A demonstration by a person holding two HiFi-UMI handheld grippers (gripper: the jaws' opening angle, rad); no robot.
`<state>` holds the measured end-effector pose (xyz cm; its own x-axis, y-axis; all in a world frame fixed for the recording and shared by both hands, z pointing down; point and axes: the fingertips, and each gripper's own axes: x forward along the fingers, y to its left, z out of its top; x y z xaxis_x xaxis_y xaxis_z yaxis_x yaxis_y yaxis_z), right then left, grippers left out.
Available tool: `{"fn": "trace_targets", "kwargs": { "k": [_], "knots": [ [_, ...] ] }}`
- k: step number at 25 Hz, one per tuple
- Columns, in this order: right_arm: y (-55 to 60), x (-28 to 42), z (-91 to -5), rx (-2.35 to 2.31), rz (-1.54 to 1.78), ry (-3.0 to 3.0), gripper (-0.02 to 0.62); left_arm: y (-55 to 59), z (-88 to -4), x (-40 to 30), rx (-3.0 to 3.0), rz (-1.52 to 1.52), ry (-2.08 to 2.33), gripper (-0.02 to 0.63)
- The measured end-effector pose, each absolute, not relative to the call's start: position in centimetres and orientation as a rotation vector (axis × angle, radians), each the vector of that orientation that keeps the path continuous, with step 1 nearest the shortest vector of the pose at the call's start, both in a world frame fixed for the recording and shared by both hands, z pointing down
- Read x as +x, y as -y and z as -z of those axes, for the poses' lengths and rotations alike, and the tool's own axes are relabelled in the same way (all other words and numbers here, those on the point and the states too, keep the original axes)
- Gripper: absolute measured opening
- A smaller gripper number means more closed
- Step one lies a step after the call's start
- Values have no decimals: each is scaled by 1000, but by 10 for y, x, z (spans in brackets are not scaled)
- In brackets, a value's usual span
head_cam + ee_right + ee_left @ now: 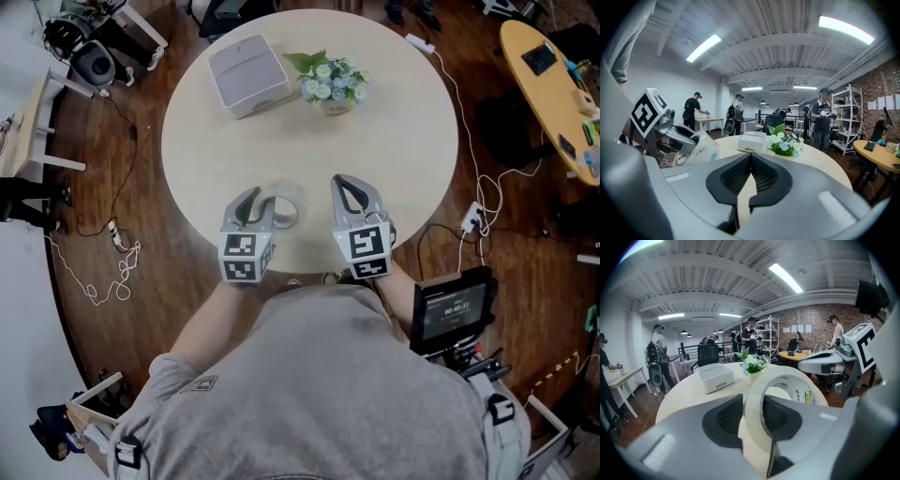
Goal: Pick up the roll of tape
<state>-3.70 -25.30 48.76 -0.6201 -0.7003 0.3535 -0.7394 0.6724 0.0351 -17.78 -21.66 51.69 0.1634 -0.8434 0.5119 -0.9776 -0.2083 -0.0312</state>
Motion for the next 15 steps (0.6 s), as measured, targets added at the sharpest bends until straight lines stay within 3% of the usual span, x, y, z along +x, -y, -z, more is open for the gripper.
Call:
{"fn": "trace_targets", "kwargs": {
  "k": [15],
  "knots": [
    [152,-68,-469,1237,-102,2506,12,133,-503,-202,2228,-486,1692,106]
  ]
}}
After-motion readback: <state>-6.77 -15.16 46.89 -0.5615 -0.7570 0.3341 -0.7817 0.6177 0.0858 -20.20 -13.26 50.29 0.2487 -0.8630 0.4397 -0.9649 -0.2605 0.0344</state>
